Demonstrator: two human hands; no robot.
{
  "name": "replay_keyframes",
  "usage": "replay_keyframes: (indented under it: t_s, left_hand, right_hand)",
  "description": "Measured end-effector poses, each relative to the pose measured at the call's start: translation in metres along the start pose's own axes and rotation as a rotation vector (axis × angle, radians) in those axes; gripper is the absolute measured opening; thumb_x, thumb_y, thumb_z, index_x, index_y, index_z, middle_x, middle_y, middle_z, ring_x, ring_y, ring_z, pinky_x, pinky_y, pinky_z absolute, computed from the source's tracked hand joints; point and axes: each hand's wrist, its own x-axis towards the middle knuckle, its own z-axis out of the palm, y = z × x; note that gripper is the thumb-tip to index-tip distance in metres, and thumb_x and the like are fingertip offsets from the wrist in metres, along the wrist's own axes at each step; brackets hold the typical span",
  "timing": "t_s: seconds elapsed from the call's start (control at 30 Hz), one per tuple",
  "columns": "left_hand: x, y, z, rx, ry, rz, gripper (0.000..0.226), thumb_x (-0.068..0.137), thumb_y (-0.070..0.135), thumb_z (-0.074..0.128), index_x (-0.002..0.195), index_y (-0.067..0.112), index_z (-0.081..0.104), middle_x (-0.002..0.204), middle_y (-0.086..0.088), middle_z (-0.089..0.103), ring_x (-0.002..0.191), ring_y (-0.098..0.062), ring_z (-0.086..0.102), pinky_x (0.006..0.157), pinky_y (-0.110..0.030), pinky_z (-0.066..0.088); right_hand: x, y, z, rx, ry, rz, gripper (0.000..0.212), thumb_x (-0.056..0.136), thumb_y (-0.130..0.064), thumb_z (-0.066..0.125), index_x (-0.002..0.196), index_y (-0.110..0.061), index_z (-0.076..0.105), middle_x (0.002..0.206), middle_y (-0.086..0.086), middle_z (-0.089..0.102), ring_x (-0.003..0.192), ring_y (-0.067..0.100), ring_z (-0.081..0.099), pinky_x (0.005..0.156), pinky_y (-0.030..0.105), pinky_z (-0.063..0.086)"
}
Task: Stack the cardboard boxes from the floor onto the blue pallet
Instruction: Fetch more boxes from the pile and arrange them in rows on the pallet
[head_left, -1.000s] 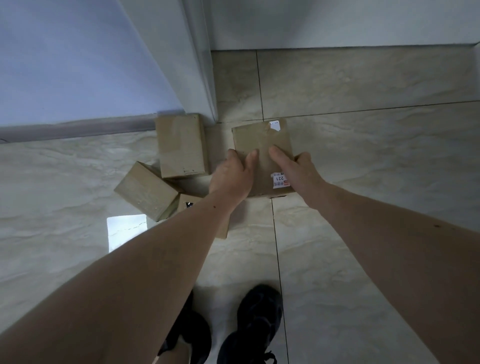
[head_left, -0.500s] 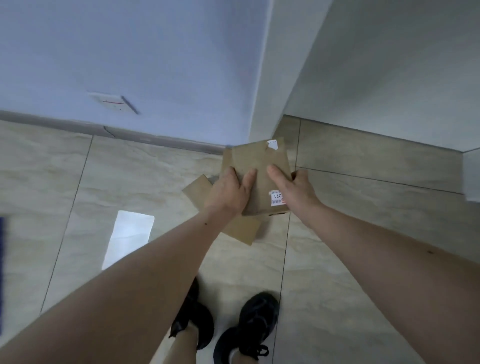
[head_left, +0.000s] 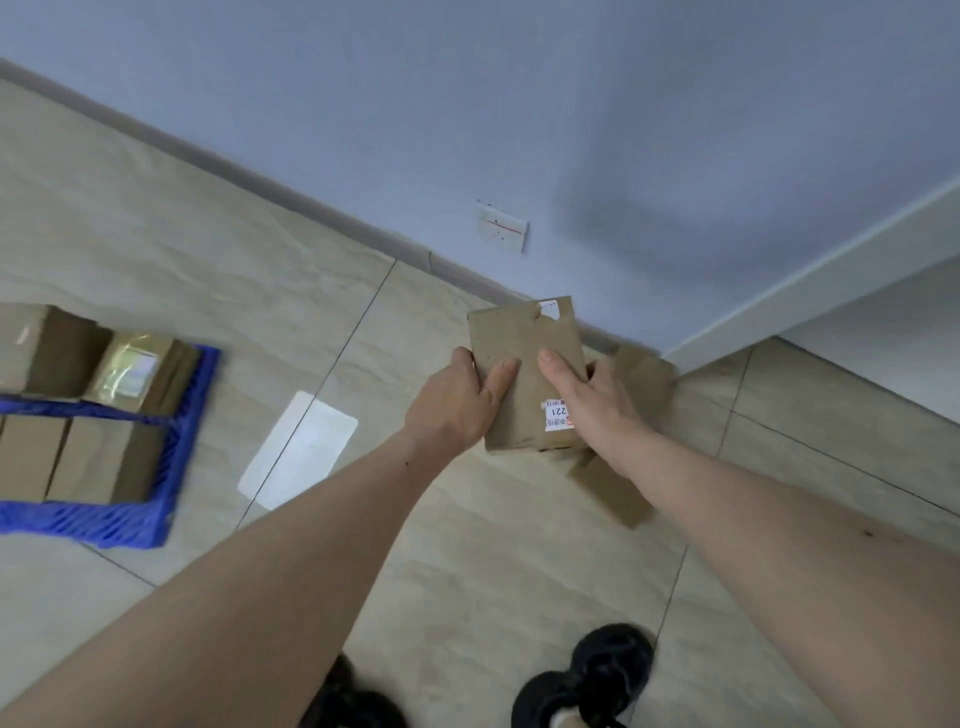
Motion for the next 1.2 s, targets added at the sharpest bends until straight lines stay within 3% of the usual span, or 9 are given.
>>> replay_keyframes:
  t_s: [0.1,0.23,0.33,0.4,0.7,0.9,1.03,1.2]
  left_hand:
    - [-0.002,-0.05,-0.052,-0.012,0.025,-0.014,0.057,0.092,0.063,0.039,0.111,0.01,0.047,0.108,-0.009,0.063,0.101,-0.029,0.058,0.088,-0.045,0.047]
    - [0.001,-0.116,-0.12,-0.006,0.039,-0.03,0.058,0.092,0.064,0.038,0.112,0.011,0.048,0.108,-0.008,0.063,0.102,-0.029,0.058,0.089,-0.045,0.048]
    - [0.007,-0.163,-0.165,-0.03,0.033,-0.051,0.058,0.091,0.064,0.039,0.114,0.012,0.048,0.11,-0.007,0.063,0.104,-0.028,0.058,0.091,-0.045,0.047]
    - [0.01,-0.19,-0.192,-0.067,0.035,-0.057,0.057,0.091,0.063,0.041,0.117,0.013,0.048,0.113,-0.006,0.062,0.105,-0.027,0.058,0.091,-0.043,0.047]
    - [0.048,-0.291,-0.289,-0.204,0.079,-0.14,0.057,0.092,0.057,0.047,0.129,0.014,0.047,0.12,-0.002,0.061,0.11,-0.022,0.057,0.094,-0.036,0.045]
    - [0.096,-0.343,-0.345,-0.164,0.101,-0.226,0.054,0.091,0.057,0.048,0.124,0.014,0.048,0.117,-0.004,0.063,0.104,-0.023,0.06,0.09,-0.037,0.049]
    - [0.122,-0.383,-0.367,-0.054,0.158,-0.291,0.061,0.083,0.064,0.05,0.12,0.015,0.051,0.12,-0.004,0.06,0.109,-0.024,0.058,0.09,-0.041,0.049]
    - [0.141,-0.43,-0.384,0.172,0.186,-0.364,0.07,0.082,0.066,0.053,0.128,0.014,0.045,0.131,-0.005,0.047,0.125,-0.026,0.043,0.093,-0.044,0.045]
  right_hand:
    - [-0.015,-0.029,0.064,-0.041,-0.005,0.007,0.064,0.085,-0.071,0.049,0.113,-0.014,0.043,0.091,-0.006,0.051,0.076,0.009,0.05,0.061,0.028,0.035]
    - [-0.032,-0.067,0.152,-0.067,-0.007,0.005,0.067,0.082,-0.075,0.047,0.109,-0.013,0.044,0.1,0.002,0.058,0.089,0.023,0.055,0.075,0.035,0.042]
    - [-0.04,-0.098,0.207,-0.076,-0.03,-0.006,0.064,0.086,-0.071,0.047,0.111,-0.012,0.043,0.092,-0.001,0.052,0.087,0.022,0.05,0.06,0.031,0.033]
    - [-0.042,-0.12,0.239,-0.087,-0.05,-0.025,0.064,0.086,-0.071,0.047,0.111,-0.012,0.042,0.09,-0.003,0.05,0.089,0.022,0.051,0.058,0.03,0.031]
    - [-0.016,-0.197,0.376,-0.146,-0.144,-0.065,0.067,0.083,-0.071,0.051,0.113,-0.012,0.042,0.11,0.006,0.058,0.1,0.026,0.058,0.079,0.036,0.044]
    - [0.017,-0.243,0.453,-0.193,-0.196,-0.047,0.07,0.083,-0.072,0.049,0.116,-0.011,0.042,0.109,0.006,0.058,0.099,0.026,0.056,0.08,0.036,0.042]
    - [0.031,-0.257,0.502,-0.198,-0.231,0.003,0.072,0.083,-0.071,0.052,0.119,-0.01,0.04,0.111,0.005,0.058,0.099,0.025,0.057,0.079,0.035,0.042]
    - [0.036,-0.248,0.562,-0.144,-0.243,0.096,0.073,0.081,-0.07,0.056,0.12,-0.01,0.038,0.115,0.006,0.057,0.103,0.026,0.059,0.092,0.041,0.048]
